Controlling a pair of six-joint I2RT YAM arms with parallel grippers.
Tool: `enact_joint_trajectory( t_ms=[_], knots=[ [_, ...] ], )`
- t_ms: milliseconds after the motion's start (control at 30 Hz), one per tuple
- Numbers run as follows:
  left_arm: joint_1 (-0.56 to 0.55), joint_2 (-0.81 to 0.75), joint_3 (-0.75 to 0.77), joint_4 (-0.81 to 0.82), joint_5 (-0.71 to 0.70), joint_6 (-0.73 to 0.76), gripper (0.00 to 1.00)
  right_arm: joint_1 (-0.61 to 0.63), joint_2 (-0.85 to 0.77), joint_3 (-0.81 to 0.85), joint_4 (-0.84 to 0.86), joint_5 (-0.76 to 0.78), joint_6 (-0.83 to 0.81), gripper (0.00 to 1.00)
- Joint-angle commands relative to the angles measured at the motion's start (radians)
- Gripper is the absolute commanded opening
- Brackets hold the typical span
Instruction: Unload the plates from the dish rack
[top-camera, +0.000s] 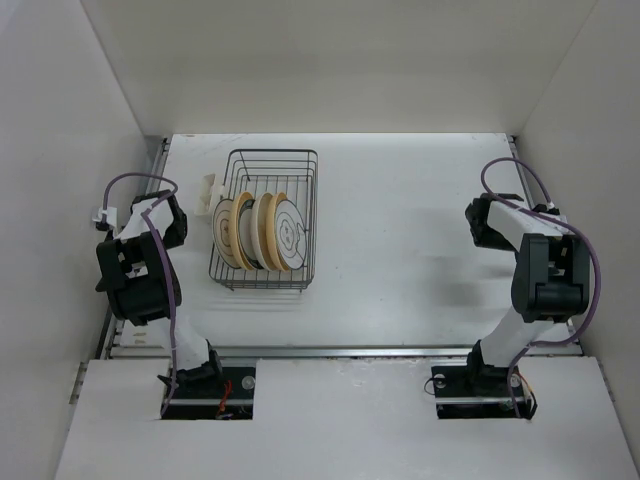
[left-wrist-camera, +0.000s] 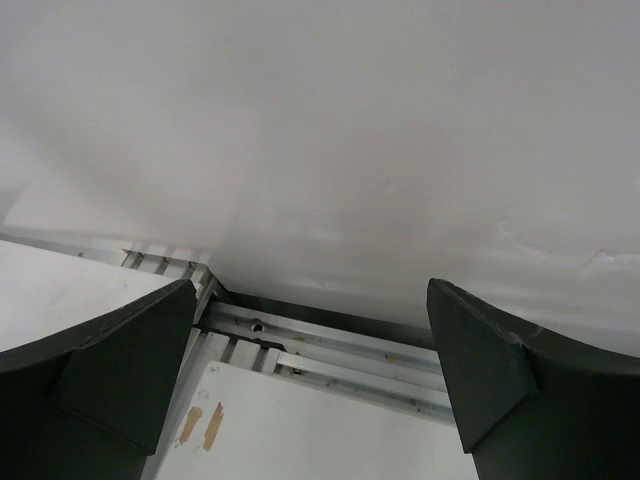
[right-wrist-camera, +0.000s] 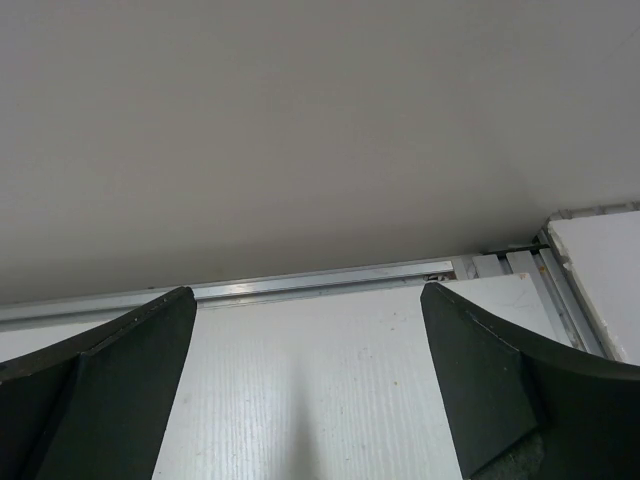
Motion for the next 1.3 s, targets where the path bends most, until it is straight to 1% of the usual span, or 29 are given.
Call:
enact_joint_trajectory(
  t_ms=[0, 167, 200, 233, 300, 333, 367, 433, 467, 500, 533, 567, 600, 633, 667, 700, 733, 767, 833, 867, 900, 933, 1000, 1067, 1133, 1167, 1200, 1233, 1267],
  knots=[
    [0.007, -0.007, 0.021, -0.261, -0.012, -0.022, 1.00, -0.006, -0.011, 0.031, -0.054, 0.078, 0.023, 1.00],
    [0.007, -0.017, 0.030, -0.261, -0.024, -0.001, 1.00, -0.006, -0.011, 0.031, -0.054, 0.078, 0.023, 1.00],
    [0.007, -0.017, 0.051, -0.261, -0.046, 0.095, 1.00, -0.006, -0.011, 0.031, -0.054, 0.078, 0.023, 1.00],
    [0.007, -0.027, 0.138, -0.261, -0.064, 0.183, 1.00, -0.006, -0.011, 0.031, -0.054, 0.078, 0.023, 1.00],
    [-0.004, -0.016, 0.243, -0.261, -0.073, 0.342, 1.00, -0.006, -0.011, 0.031, -0.054, 0.078, 0.023, 1.00],
    [-0.004, -0.016, 0.289, -0.261, -0.073, 0.460, 1.00, -0.006, -0.011, 0.031, -0.054, 0.078, 0.023, 1.00],
    [-0.016, -0.039, 0.373, -0.261, -0.073, 0.519, 1.00, -0.006, -0.011, 0.040, -0.054, 0.069, -0.005, 1.00],
    [-0.067, -0.068, 0.467, -0.261, -0.073, 0.634, 1.00, -0.006, -0.030, 0.113, -0.054, 0.069, -0.099, 1.00],
    [-0.094, -0.088, 0.559, -0.239, -0.061, 0.791, 1.00, 0.004, -0.030, 0.156, -0.054, 0.069, -0.217, 1.00],
    [-0.152, -0.141, 0.594, -0.153, -0.002, 0.987, 1.00, 0.004, -0.030, 0.200, -0.054, 0.069, -0.265, 1.00],
    [-0.170, -0.183, 0.614, 0.152, 0.097, 1.254, 1.00, 0.038, -0.030, 0.272, -0.054, 0.079, -0.313, 1.00],
    [-0.170, -0.238, 0.615, 0.272, 0.287, 1.470, 1.00, 0.055, -0.044, 0.303, -0.054, 0.088, -0.359, 1.00],
    [-0.170, -0.361, 0.624, 0.341, 0.768, 1.729, 1.00, 0.075, -0.059, 0.339, -0.054, 0.088, -0.411, 1.00],
    [-0.153, -0.417, 0.624, 0.414, 0.980, 1.819, 1.00, 0.119, -0.083, 0.418, -0.054, 0.047, -0.448, 1.00],
    [-0.162, -0.503, 0.633, 0.425, 1.321, 1.908, 1.00, 0.145, -0.093, 0.466, -0.045, 0.014, -0.524, 1.00],
    [-0.173, -0.504, 0.633, 0.425, 1.324, 1.996, 1.00, 0.174, -0.093, 0.510, -0.001, -0.022, -0.686, 1.00],
    [-0.173, -0.558, 0.633, 0.425, 1.520, 2.057, 1.00, 0.204, -0.108, 0.543, 0.116, -0.069, -0.936, 1.00],
    [-0.182, -0.570, 0.645, 0.402, 1.536, 2.087, 1.00, 0.246, -0.123, 0.557, 0.444, -0.293, -1.185, 1.00],
    [-0.182, -0.532, 0.723, 0.323, 1.571, 2.122, 1.00, 0.256, -0.203, 0.529, 0.641, -0.680, -1.581, 1.00],
    [-0.182, -0.506, 0.763, 0.265, 1.582, 2.150, 1.00, 0.265, -0.241, 0.503, 0.757, -0.984, -1.615, 1.00],
    [-0.182, -0.476, 0.800, 0.159, 1.582, 2.182, 1.00, 0.265, -0.331, 0.420, 0.819, -1.096, -1.628, 1.00],
    [-0.182, -0.449, 0.856, 0.110, 1.641, 2.217, 1.00, 0.265, -0.378, 0.372, 0.882, -1.191, -1.628, 1.00],
    [-0.182, -0.396, 0.857, 0.059, 1.652, 2.234, 1.00, 0.265, -0.458, 0.236, 1.058, -1.372, -1.628, 1.00],
    [-0.182, -0.378, 0.784, 0.058, 1.652, 2.208, 1.00, 0.274, -0.524, 0.187, 1.117, -1.428, -1.628, 1.00],
    [-0.194, -0.378, 0.706, 0.118, 1.652, 2.208, 0.97, 0.284, -0.524, 0.187, 1.096, -1.441, -1.628, 1.00],
    [-0.204, -0.378, 0.620, 0.149, 1.623, 2.189, 0.81, 0.284, -0.524, 0.196, 1.076, -1.441, -1.628, 1.00],
    [-0.216, -0.369, 0.583, 0.184, 1.544, 2.175, 0.72, 0.284, -0.524, 0.196, 1.058, -1.441, -1.628, 1.00],
    [-0.237, -0.358, 0.551, 0.240, 1.513, 2.165, 0.62, 0.294, -0.524, 0.196, 1.033, -1.441, -1.637, 1.00],
    [-0.237, -0.349, 0.527, 0.262, 1.490, 2.165, 0.55, 0.307, -0.524, 0.196, 1.033, -1.441, -1.637, 1.00]
  ],
)
